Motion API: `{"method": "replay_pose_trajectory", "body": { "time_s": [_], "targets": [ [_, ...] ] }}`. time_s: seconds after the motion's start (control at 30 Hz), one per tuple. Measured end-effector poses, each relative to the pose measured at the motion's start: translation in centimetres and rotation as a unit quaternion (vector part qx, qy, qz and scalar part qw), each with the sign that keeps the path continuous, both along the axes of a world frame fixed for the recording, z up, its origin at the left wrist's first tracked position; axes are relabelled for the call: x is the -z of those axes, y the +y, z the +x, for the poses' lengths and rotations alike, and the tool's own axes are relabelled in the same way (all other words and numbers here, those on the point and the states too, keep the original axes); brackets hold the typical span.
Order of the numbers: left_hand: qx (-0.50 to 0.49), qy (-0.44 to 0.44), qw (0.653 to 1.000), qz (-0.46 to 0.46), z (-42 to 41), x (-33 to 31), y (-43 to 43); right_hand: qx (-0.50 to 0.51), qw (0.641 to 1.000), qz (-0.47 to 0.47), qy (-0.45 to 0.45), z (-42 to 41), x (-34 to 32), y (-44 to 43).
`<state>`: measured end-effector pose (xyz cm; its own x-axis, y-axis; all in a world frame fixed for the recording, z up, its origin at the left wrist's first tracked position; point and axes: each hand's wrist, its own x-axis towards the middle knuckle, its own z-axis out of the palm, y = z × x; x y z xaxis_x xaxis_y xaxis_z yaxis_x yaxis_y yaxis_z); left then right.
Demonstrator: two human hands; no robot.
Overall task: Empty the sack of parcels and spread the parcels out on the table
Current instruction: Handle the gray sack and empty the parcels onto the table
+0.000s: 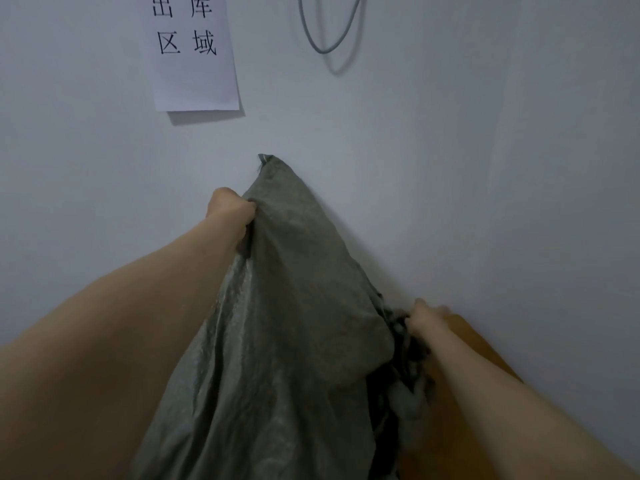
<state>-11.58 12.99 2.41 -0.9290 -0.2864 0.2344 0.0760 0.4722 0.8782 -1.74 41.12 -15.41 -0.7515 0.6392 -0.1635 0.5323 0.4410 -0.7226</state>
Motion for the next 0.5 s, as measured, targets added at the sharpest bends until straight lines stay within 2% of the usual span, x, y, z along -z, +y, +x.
{"method": "replay_pose_trajectory", "body": {
  "time_s": [0.07, 0.13, 0.2, 0.23, 0.27, 0.33, 0.4, 0.5],
  "targets": [
    [0.018, 0.000, 1.000, 0.001, 0.3, 0.3, 0.4, -0.002, 0.999, 0.042, -0.005, 0.2, -1.0, 0.6],
    [0.037, 0.000, 0.999, 0.001, 0.8, 0.2, 1.5, -0.091, 0.993, 0.050, 0.060, 0.8, -3.5, -0.7],
    [0.070, 0.001, 0.997, 0.013, 1.5, 0.1, 3.2, -0.192, 0.971, -0.036, 0.136, 1.8, -6.0, -3.2],
    [0.089, 0.000, 0.996, 0.022, 2.1, -0.1, 4.1, -0.237, 0.957, -0.081, 0.149, 2.1, -7.1, -4.6],
    [0.111, -0.001, 0.993, 0.034, 2.5, -0.2, 5.1, -0.279, 0.946, -0.081, 0.146, 2.4, -7.9, -5.8],
    [0.152, -0.004, 0.986, 0.064, 3.5, -0.3, 6.7, -0.298, 0.944, -0.019, 0.137, 2.3, -8.0, -7.7],
    [0.175, -0.004, 0.983, 0.058, 4.5, -0.2, 8.0, -0.260, 0.952, 0.084, 0.140, 2.2, -7.6, -8.2],
    [0.193, -0.027, 0.980, 0.029, 5.3, 0.7, 8.9, -0.188, 0.941, 0.248, 0.131, 2.2, -7.0, -7.7]
  ]
}}
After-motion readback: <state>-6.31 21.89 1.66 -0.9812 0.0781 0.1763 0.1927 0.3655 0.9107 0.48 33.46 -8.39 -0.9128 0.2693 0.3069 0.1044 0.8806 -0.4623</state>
